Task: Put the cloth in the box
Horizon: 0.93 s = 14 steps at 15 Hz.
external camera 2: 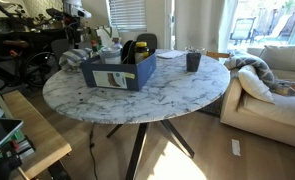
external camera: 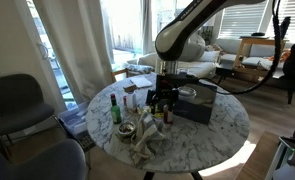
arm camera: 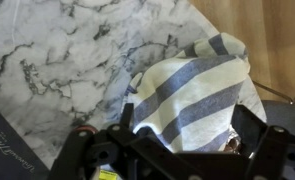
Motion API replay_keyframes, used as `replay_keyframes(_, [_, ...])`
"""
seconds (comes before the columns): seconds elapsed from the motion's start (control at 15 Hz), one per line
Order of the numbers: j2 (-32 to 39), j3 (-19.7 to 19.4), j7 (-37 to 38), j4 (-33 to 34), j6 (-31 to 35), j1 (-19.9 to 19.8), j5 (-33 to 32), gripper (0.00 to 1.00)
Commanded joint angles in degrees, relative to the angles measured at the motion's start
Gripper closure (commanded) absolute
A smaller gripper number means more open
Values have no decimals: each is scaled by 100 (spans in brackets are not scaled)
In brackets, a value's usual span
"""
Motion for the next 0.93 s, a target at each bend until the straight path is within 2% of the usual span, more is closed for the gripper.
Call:
replay_keyframes(0.0, [-19, -25, 3, 8, -13, -9, -5, 0])
replay_keyframes(0.13, [-100, -54, 1, 4, -13, -41, -6, 0])
replay_keyframes(0.4, [440, 111, 8, 197, 863, 105, 472, 0])
replay_keyframes(0.87, [1396, 148, 937, 740, 1168, 282, 101, 0])
